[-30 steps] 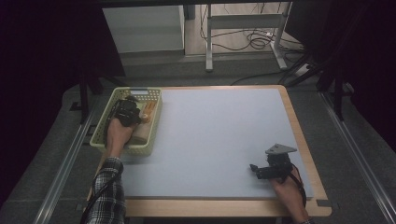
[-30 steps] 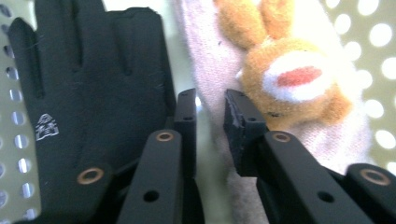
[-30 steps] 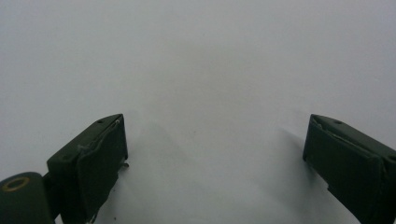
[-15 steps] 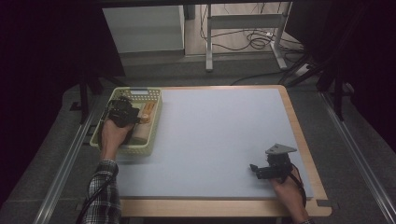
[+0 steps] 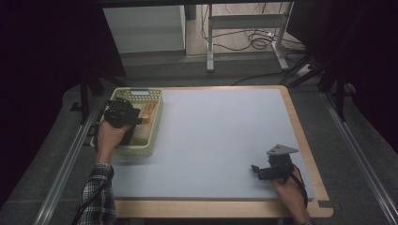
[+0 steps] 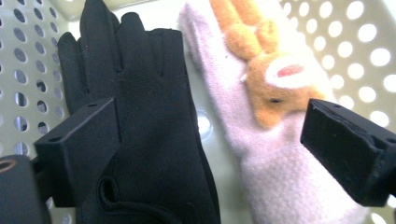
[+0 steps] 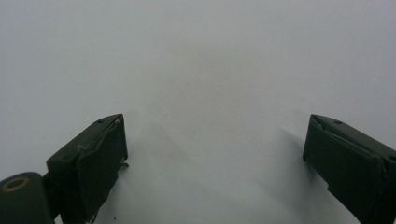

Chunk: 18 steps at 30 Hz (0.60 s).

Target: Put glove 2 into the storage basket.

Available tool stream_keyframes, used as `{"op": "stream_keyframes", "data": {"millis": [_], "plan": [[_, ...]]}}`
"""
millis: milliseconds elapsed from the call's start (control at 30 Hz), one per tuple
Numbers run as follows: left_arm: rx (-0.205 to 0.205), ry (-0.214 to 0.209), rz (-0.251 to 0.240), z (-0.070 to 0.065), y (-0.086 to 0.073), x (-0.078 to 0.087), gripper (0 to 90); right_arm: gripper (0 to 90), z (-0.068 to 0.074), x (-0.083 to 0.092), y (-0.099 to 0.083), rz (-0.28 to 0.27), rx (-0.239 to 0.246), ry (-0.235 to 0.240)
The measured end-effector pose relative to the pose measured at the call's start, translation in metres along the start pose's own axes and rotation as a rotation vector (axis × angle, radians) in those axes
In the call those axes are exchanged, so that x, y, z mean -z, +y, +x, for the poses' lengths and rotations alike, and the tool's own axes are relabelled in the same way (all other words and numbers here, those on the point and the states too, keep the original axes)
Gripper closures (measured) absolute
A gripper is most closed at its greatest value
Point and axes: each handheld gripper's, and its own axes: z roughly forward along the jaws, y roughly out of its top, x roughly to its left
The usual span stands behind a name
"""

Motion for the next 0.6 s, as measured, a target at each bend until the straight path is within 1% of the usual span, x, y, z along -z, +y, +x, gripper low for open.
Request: {"op": "stream_keyframes", "data": {"millis": [33,133,167,300,367,400,433,533,600], "plan": [[-0.005,-0.007,-0.002,0.0,0.0,0.001,3.7,6.1,0.0,0.0,0.0,0.0,0.0,0.0],[-0.015,-0.01,-0.01,-0.001,-0.002,0.003,0.9,6.0,0.0,0.0,0.0,0.0,0.0,0.0],[-0.02,-0.018,-0.018,-0.001,-0.003,0.005,0.5,6.0,0.0,0.0,0.0,0.0,0.0,0.0],[-0.032,-0.034,-0.031,-0.002,-0.005,0.008,0.0,6.0,0.0,0.0,0.0,0.0,0.0,0.0],[-0.043,-0.035,-0.05,-0.003,-0.007,0.01,0.0,6.0,0.0,0.0,0.0,0.0,-0.001,0.0],[-0.043,-0.035,-0.05,-0.003,-0.007,0.01,0.0,6.0,0.0,0.0,0.0,0.0,0.0,-0.001],[-0.053,-0.043,-0.058,-0.004,-0.007,0.011,0.0,6.0,0.0,0.0,0.0,0.0,0.0,0.0],[-0.058,-0.045,-0.072,-0.005,-0.008,0.013,0.0,6.0,0.0,0.0,0.0,0.0,0.0,-0.001],[-0.066,-0.055,-0.075,-0.006,-0.008,0.014,0.0,6.0,0.0,0.0,0.0,0.0,0.0,-0.001]]}}
